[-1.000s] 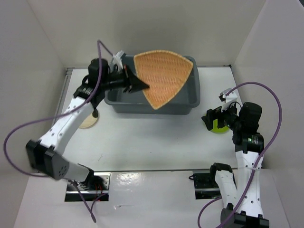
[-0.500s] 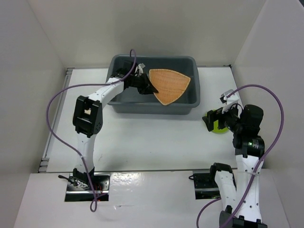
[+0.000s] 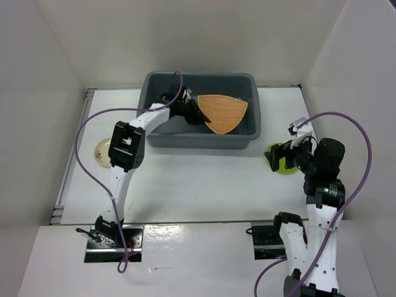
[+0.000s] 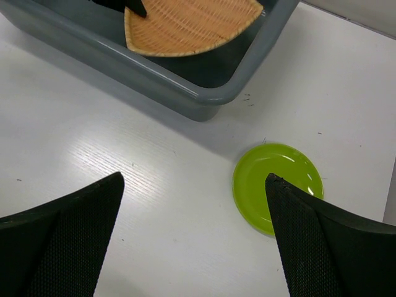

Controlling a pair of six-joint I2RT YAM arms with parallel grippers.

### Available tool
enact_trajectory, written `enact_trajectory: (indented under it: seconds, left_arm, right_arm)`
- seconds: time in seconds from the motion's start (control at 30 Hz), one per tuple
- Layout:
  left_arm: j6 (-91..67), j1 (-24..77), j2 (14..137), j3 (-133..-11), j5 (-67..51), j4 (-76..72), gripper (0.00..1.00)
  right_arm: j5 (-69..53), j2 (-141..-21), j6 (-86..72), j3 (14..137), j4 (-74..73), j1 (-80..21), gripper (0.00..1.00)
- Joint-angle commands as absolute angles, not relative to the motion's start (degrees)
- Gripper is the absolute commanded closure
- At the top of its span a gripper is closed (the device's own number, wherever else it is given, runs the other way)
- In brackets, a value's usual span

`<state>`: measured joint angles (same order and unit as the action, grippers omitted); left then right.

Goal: Place the mixed dishes into the plastic bin

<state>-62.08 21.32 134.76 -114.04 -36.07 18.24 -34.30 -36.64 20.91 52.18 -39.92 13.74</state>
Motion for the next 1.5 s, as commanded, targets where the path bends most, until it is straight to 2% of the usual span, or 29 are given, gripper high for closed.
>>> enact_trajectory:
  seconds: [0.0,0.07,0.27,0.3,0.4,0.5,0.7,0.73,0.8,0.9,0.93,0.97,1.07,1.2,1.37,1.47]
  left_arm:
    - [-64.42,21.62,135.96,-115.41,-37.45,13.54,1.0]
    - [-64.42,21.62,135.97,-113.48,-37.44,12.67,0.96]
    - [-63.11,21.62,136.49,-111.71,-37.97,11.43,0.73]
    - [-63.11,21.62,136.49,-111.19,-38.49,11.43,0.68]
    - [-61.19,21.62,137.02,-111.7,-39.89,11.43,0.42]
    - [-58.55,21.1,136.15,-112.94,-38.95,16.33,0.27]
    - [-50.64,19.43,118.44,-111.09,-21.65,23.54,0.19]
    - [-49.49,18.64,115.52,-110.05,-16.05,24.69,0.15]
    - [-52.71,14.36,104.28,-100.07,-13.37,26.2,0.03]
    - [-61.58,5.66,82.85,-79.35,-17.4,16.21,0.01]
    - [-61.61,4.23,77.22,-68.05,-13.4,14.26,0.01]
    - [-61.61,3.09,67.42,-64.63,-10.14,15.02,0.01]
    - [-56.35,-2.27,56.73,-60.39,-2.3,22.99,0.01]
    - [-57.82,-6.23,53.53,-55.57,4.12,29.0,0.01]
    - [-75.3,-11.51,51.86,-40.72,-4.56,23.21,0.01]
    - [-82.26,-13.01,51.24,-36.04,-2.66,22.5,0.01]
  right_arm:
    - [-34.54,-35.95,20.74,52.73,-39.29,14.41,0.01]
    - [-34.01,-35.95,20.74,52.73,-38.76,14.41,0.01]
    - [-33.49,-36.47,20.13,52.73,-38.23,14.41,0.01]
    - [-33.49,-36.47,20.13,52.73,-38.23,14.41,0.01]
    - [-33.49,-37.0,20.13,52.73,-38.23,14.41,0.01]
    - [-32.87,-37.0,20.13,52.73,-38.23,14.41,0.01]
    - [-32.87,-37.0,20.13,52.73,-38.23,14.41,0.01]
    - [-32.87,-37.0,20.13,52.73,-38.23,14.41,0.01]
    - [-32.87,-37.0,19.6,52.73,-38.23,14.94,0.01]
    - [-32.34,-35.77,19.6,52.12,-37.71,14.94,0.01]
    - [-32.34,-35.77,19.6,52.12,-37.71,14.94,0.01]
    - [-32.34,-35.16,19.6,52.12,-37.71,14.94,0.01]
    - [-32.95,-34.63,19.6,52.12,-37.71,15.46,0.01]
    - [-32.96,-34.63,19.6,52.12,-37.71,15.47,0.01]
    - [-32.96,-34.1,19.6,52.12,-37.71,15.47,0.01]
    - [-32.96,-33.58,19.6,52.12,-37.71,16.0,0.01]
